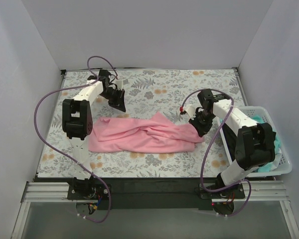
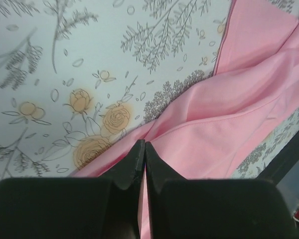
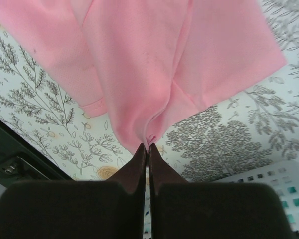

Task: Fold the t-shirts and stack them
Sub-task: Flatten the tshirt out

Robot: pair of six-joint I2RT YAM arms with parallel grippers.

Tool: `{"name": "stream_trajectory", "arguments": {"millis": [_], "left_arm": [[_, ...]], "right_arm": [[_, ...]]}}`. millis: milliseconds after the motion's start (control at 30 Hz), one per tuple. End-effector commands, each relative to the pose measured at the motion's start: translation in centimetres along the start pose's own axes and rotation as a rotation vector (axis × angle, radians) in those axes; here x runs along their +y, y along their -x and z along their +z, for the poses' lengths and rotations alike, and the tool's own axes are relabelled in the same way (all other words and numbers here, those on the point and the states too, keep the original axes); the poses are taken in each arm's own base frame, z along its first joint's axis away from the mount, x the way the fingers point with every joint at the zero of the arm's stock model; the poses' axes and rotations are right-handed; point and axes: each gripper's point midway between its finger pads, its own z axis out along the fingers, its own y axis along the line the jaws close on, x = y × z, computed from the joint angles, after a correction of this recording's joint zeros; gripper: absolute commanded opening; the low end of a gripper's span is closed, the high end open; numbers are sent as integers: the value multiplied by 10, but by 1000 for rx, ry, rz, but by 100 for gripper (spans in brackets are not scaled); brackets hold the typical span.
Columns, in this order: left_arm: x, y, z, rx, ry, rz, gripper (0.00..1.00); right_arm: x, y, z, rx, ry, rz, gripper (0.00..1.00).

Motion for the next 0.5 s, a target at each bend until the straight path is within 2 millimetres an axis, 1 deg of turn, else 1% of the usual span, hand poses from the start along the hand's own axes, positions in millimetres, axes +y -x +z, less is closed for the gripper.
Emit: {"name": "stream_trajectory", "arguments": {"millis": [0,33,67,100,133,167,200,233,267,300,333,367,433,467], "left_arm": [[-17,61,-58,-226,31,117,0],[-22,71,-69,-259,38,148,0],[-26,75,-82,-286,52,178,0],[-28,78,-90,-305,61,200,0],[-28,71,-90,-297,66,202,0],[-30,69,-94,-297,82,233,0],[-27,61,-92,-275,91,220,0],[-25,56,-88,-257,95,205,6],[-20,47,-78,-227,90,163,19],[-17,42,-73,-204,100,137,44],[-13,37,-67,-185,109,111,55],[-10,32,-57,-160,107,79,60],[-6,24,-49,-128,115,51,71],[-5,17,-43,-103,117,38,71]], "right_arm": [[-21,32,-22,-76,-60,2,1],[-26,36,-28,-88,-78,6,1],[-32,41,-35,-104,-98,2,1],[-36,44,-40,-114,-116,4,1],[-42,51,-49,-135,-138,-7,1],[-42,52,-52,-139,-145,-13,1],[-40,53,-53,-149,-142,-19,1],[-38,49,-50,-141,-132,-20,1],[-36,47,-48,-136,-124,-19,1],[-32,44,-45,-128,-113,-19,1],[-28,37,-39,-108,-95,-15,1],[-26,33,-36,-99,-87,-10,1],[-22,29,-33,-93,-79,-12,1],[-20,25,-31,-85,-72,-9,1]]}}
